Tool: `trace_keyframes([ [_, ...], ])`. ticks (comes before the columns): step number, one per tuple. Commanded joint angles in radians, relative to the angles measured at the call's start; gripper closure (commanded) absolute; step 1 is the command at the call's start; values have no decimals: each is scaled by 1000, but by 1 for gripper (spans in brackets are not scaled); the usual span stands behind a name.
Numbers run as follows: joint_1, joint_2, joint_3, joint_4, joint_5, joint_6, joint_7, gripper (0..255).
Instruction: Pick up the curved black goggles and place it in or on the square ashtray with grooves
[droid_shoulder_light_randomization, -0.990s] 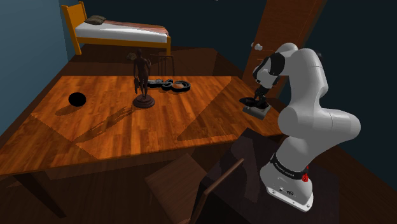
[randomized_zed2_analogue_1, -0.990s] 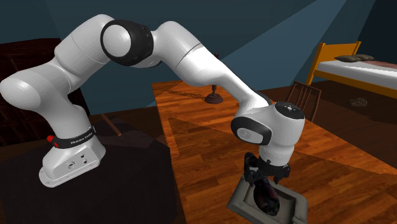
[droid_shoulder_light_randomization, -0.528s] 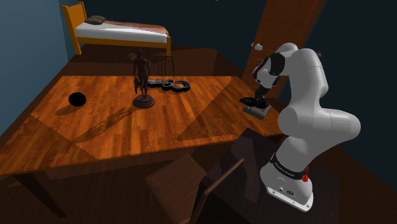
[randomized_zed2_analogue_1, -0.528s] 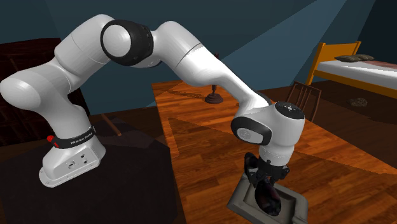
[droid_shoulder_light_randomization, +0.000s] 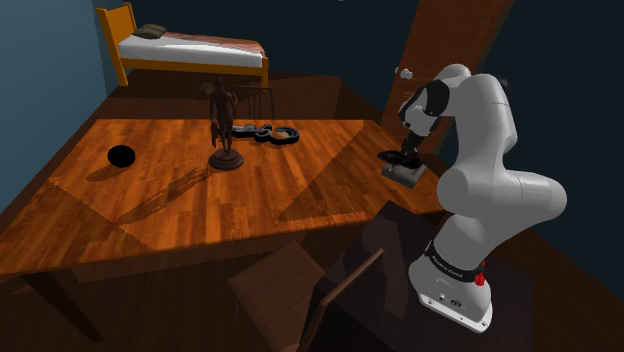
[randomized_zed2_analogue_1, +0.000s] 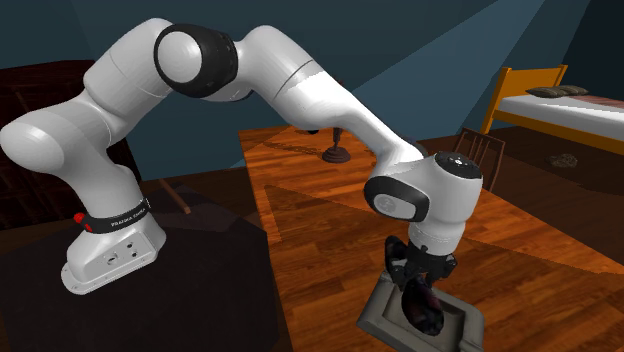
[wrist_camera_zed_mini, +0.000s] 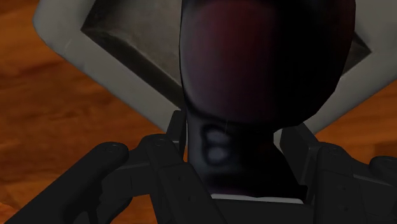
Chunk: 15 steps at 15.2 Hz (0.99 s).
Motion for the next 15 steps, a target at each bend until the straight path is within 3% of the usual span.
trace_keyframes([
  [1,5,-22,-6,-9,-5,-11,4,255],
  [13,25,-123,-36,-34,-36,-88,26,255],
  [15,-22,-77,-36,57,-37,-135,11,255],
])
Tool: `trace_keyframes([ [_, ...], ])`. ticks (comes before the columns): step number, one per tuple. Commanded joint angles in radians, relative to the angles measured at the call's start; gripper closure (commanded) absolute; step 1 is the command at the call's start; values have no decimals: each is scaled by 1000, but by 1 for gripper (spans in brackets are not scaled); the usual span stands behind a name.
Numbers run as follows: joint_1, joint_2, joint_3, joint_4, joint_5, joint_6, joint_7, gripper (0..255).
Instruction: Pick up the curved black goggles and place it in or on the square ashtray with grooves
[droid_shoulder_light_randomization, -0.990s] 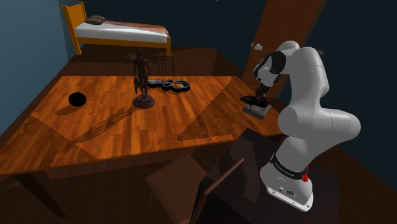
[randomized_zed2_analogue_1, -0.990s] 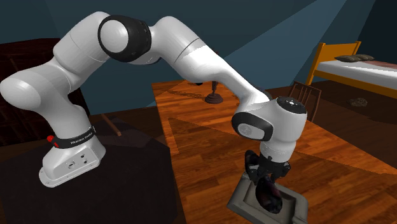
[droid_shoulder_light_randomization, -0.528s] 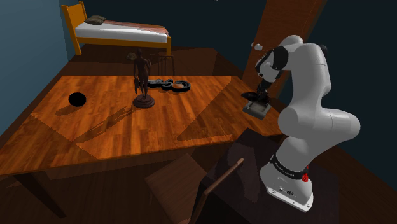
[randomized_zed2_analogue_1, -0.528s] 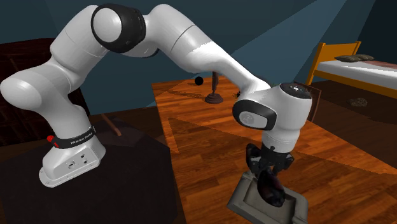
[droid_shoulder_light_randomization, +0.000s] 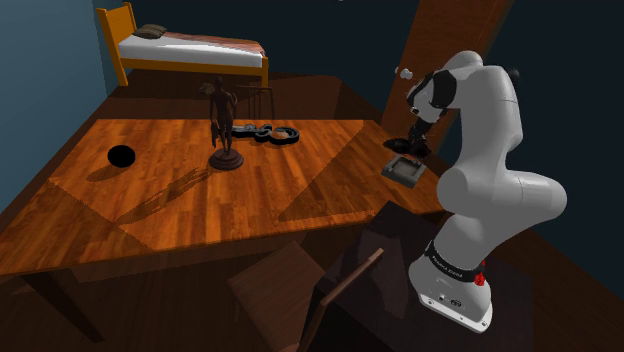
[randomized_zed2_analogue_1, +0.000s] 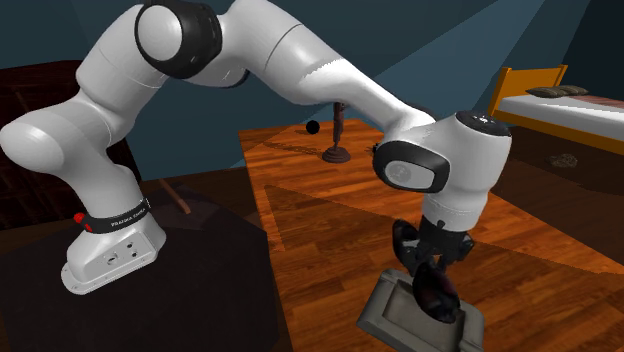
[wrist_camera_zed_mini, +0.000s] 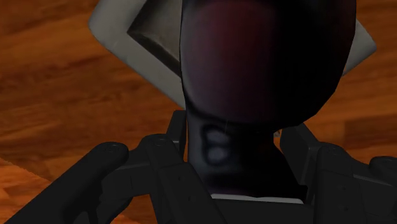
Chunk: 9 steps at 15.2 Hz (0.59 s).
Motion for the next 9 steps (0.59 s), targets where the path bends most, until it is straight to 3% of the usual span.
trace_keyframes([
  [1,-42,42,0,88,-2,-46,-10,255],
  [3,-95,103,1,207,-4,-104,-19,255],
  [9,-101,152,13,215,8,-62,-28,255],
])
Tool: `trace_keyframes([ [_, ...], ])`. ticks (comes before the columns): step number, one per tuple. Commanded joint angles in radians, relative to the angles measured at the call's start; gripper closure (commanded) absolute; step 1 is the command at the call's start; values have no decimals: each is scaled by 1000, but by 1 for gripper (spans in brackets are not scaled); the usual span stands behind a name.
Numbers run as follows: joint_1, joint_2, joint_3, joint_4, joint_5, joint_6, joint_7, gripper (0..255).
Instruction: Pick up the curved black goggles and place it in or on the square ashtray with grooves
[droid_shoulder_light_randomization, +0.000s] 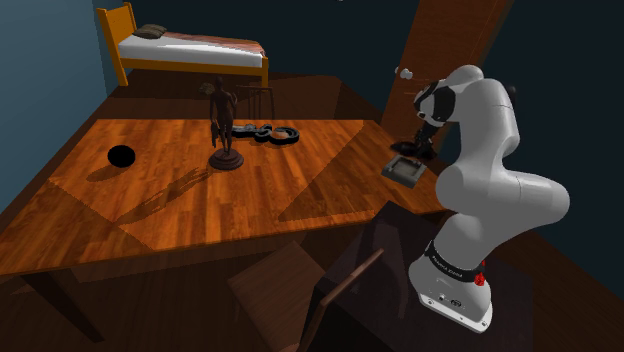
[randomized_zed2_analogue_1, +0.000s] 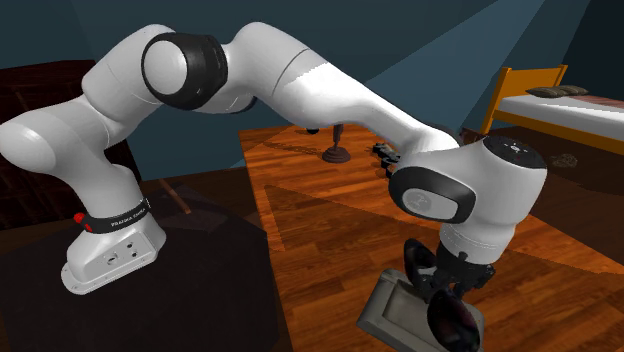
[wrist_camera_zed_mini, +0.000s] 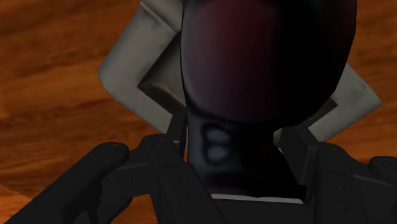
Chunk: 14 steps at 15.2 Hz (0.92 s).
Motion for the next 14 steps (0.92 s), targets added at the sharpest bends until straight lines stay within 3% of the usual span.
trace_keyframes([
  [1,-4,21,4,14,3,9,0,255],
  [14,-15,92,20,44,16,52,-8,255],
])
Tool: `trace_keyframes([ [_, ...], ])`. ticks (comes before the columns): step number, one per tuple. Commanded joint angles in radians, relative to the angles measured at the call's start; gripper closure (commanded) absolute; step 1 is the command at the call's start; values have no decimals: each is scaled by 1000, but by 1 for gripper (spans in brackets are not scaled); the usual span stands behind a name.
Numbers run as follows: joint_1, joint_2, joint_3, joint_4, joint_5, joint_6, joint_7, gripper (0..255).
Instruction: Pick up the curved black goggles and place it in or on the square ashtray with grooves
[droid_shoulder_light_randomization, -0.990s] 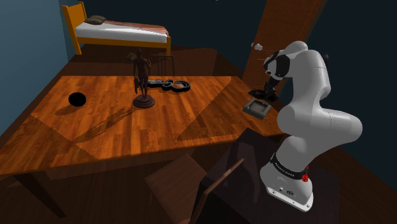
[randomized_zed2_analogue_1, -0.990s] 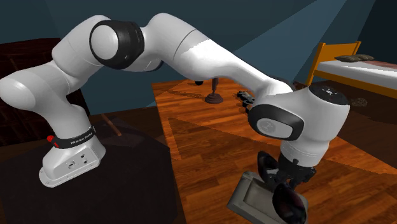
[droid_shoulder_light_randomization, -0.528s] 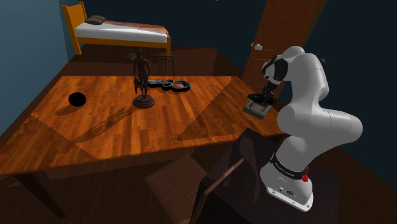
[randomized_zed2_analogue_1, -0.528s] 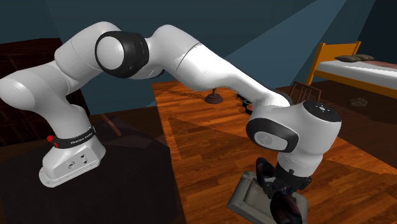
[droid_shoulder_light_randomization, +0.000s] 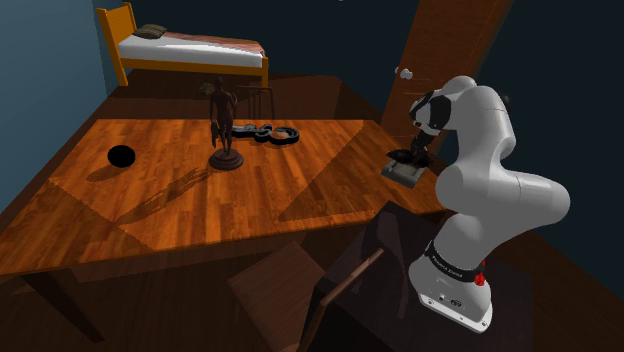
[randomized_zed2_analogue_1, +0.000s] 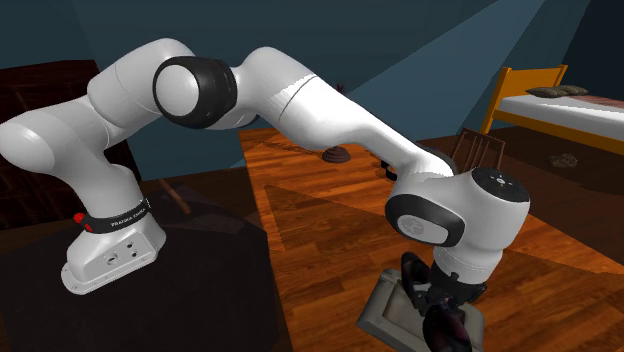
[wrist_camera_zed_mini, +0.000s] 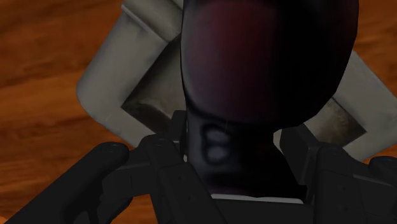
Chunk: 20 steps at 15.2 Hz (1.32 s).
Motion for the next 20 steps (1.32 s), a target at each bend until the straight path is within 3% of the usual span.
trace_keyframes([
  [1,-1,3,-1,1,0,1,0,255],
  [2,-1,3,-1,1,0,1,0,255],
  [3,-1,2,-1,0,0,1,0,0],
  [8,-1,3,-1,1,0,1,0,0],
  [12,7,-91,-21,-42,-16,-53,0,0],
  [20,7,-91,-21,-42,-16,-53,0,0],
])
